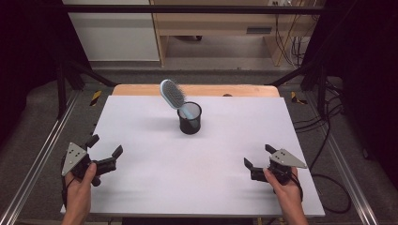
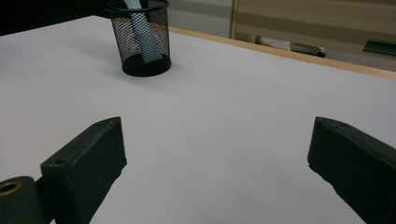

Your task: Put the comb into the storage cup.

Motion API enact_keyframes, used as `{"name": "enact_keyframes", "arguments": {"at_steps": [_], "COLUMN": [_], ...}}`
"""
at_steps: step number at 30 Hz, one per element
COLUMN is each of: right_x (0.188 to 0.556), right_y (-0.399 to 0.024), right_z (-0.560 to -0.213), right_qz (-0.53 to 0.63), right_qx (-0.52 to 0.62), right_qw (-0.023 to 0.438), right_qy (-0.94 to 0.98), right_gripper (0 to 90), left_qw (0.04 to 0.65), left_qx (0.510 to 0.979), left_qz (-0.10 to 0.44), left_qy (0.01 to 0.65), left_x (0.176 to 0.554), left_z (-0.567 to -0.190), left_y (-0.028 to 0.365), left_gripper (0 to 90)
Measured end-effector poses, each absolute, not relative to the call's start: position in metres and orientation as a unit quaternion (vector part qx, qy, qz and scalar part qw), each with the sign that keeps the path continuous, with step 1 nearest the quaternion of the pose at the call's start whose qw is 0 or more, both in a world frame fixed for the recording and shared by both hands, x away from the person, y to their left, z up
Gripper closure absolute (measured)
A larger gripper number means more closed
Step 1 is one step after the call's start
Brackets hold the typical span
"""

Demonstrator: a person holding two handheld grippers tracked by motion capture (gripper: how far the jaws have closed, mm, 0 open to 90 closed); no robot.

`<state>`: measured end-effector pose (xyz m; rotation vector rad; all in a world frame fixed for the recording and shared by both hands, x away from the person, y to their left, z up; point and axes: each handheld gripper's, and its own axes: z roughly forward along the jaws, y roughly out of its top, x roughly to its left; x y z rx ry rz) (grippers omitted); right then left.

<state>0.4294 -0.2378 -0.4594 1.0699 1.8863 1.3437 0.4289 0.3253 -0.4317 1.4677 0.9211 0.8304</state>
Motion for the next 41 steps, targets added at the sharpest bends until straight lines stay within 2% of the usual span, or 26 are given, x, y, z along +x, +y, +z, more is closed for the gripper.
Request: {"name": "enact_keyframes", "arguments": {"at_steps": [32,41], "right_x": [0.430,0.430], "right_y": [-0.241,-0.244], "right_z": [-0.459,-0.458], "right_qz": [0.520,0.525], "right_qx": [0.394,0.393], "right_qw": [0.293,0.302], "right_qy": [0.698,0.692], "right_gripper": [4.5,4.3], "left_qw": [0.586,0.586], "left_qx": [0.641,0.635], "left_qz": [0.321,0.327], "left_qy": [0.378,0.383], "left_x": [0.421,0.417], "left_z": [-0.444,-0.442], "left_y": [0.303,0.310], "left_gripper": [1.4,1.4]}}
